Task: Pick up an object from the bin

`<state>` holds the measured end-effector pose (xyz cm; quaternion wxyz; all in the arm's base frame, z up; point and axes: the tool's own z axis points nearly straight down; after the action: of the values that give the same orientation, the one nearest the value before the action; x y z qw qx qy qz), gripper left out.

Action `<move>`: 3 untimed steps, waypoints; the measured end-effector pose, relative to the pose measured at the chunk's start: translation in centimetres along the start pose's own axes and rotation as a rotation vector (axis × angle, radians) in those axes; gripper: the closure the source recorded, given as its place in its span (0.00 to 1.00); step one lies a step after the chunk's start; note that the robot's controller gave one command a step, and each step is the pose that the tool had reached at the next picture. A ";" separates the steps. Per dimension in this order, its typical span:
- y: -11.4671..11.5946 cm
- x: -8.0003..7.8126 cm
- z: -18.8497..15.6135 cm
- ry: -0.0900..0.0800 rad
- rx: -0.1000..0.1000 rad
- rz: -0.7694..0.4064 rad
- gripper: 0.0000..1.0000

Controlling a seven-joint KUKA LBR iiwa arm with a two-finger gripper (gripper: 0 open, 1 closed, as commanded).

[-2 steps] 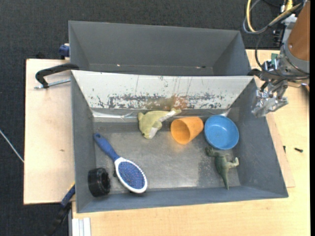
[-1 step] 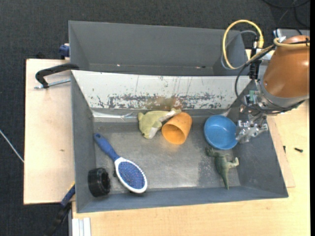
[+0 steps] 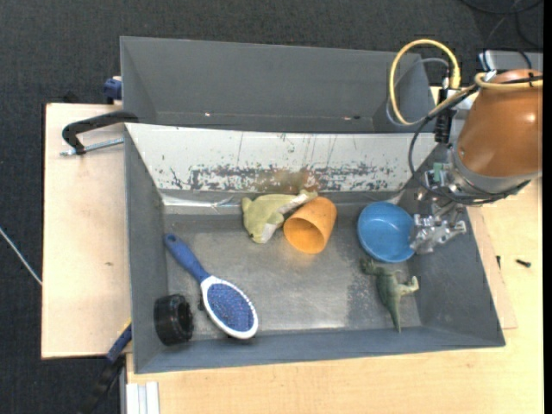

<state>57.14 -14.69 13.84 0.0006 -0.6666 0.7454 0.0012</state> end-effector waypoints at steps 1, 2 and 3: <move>0.4 0.0 0.2 0.000 0.002 0.072 1.00; 0.0 -0.7 2.2 0.000 0.000 -0.039 1.00; 0.0 -0.9 2.1 -0.004 0.001 -0.037 0.00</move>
Offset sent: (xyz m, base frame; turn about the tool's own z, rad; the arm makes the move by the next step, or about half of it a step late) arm -0.0051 -0.0001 -0.0025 0.0695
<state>57.28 -13.82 11.70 0.0024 -0.6804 0.7328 0.0021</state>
